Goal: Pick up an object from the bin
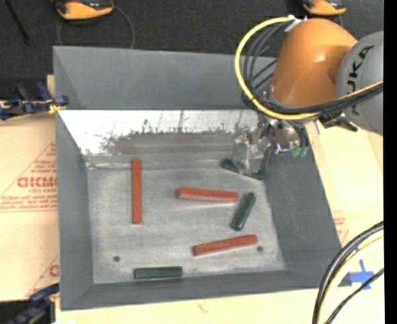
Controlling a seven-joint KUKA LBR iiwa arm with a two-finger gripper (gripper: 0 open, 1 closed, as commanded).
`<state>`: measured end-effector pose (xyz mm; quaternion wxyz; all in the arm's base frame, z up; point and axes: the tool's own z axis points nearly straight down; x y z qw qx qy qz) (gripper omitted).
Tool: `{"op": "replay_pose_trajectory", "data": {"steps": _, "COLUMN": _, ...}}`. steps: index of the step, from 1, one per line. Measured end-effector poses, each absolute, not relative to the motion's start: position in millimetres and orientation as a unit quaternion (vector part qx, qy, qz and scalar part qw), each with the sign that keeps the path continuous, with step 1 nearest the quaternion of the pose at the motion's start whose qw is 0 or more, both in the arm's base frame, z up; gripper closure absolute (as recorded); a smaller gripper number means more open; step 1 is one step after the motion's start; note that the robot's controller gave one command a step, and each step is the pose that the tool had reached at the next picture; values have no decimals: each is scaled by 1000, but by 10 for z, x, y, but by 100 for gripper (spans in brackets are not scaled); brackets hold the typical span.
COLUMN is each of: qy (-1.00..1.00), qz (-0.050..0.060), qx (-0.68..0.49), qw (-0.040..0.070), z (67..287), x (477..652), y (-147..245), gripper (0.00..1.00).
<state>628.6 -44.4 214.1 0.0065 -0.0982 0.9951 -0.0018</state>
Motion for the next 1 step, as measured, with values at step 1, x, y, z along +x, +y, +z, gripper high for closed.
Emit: {"op": "replay_pose_trajectory", "data": {"steps": 1, "qy": 995, "qz": 0, "qx": -97, "qw": 3, "z": 2090, "x": 6272, "y": -439, "gripper": 0}}
